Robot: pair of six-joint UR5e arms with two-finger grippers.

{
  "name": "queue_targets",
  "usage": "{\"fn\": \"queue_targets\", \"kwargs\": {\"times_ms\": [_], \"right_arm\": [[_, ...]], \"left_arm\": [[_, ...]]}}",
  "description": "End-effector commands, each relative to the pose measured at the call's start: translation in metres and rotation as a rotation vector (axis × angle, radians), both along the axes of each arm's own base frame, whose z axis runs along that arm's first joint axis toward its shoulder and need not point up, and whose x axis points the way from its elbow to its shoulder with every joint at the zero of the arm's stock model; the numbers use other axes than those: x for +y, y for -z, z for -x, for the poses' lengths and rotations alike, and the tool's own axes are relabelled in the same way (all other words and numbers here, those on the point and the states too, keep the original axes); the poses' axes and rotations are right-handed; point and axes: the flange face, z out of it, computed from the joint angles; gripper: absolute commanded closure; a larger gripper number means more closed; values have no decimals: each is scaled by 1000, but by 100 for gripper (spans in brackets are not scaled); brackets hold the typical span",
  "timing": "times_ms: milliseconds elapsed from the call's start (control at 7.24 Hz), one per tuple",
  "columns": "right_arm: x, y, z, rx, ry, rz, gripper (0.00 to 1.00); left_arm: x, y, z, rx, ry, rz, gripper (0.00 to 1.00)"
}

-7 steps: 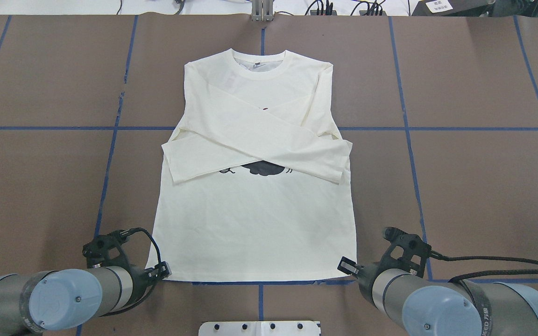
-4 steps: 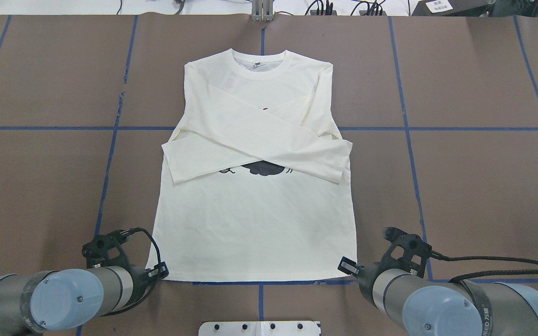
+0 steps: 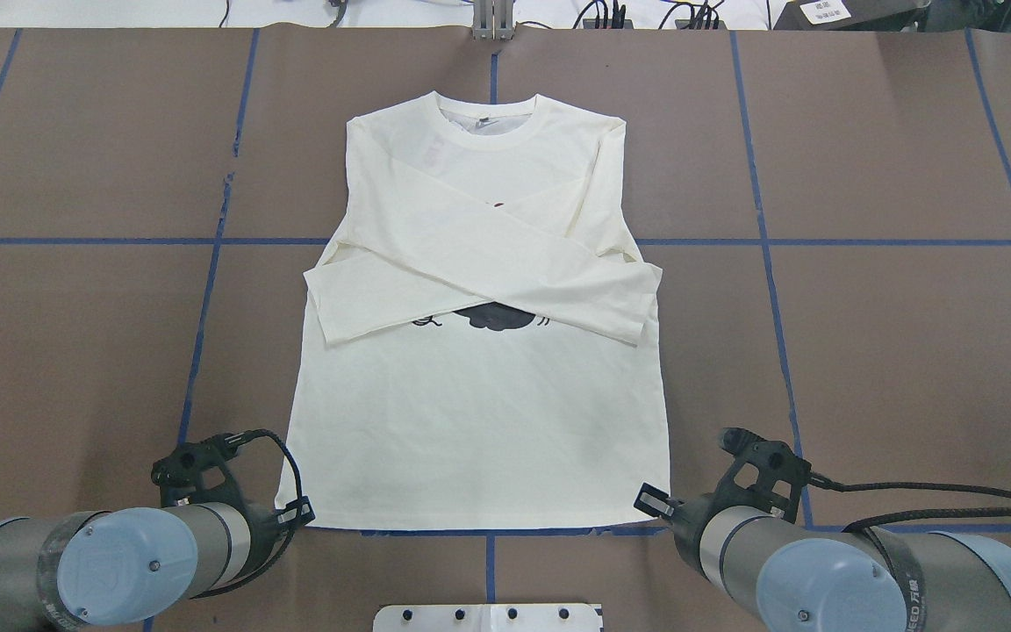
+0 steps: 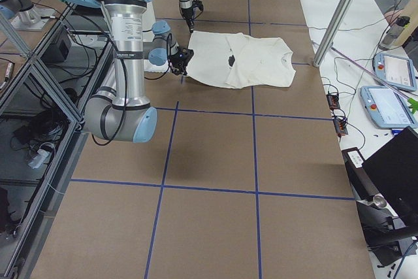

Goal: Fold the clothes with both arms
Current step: 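Grasp both hem corners with the left and right grippers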

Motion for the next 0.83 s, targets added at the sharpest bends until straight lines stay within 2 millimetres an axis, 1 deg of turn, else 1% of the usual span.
{"fn": "queue_targets", "kwargs": {"times_ms": [0, 276, 414, 552, 690], "right_arm": [[1, -1, 1, 2, 1, 0, 100], [0, 0, 0, -1, -1, 0, 100], [0, 4, -3, -10, -2, -1, 100], [1, 11, -12, -27, 0, -1, 100], [16, 13, -37, -33, 32, 0, 100]], "left_arm": [[0, -1, 0, -3, 3, -3, 100], [-1, 6, 3, 9, 6, -5, 100], [1, 17, 11, 19, 14, 6, 100], [7, 33, 21, 20, 27, 30, 100], [32, 49, 22, 53, 9, 67, 100]]}}
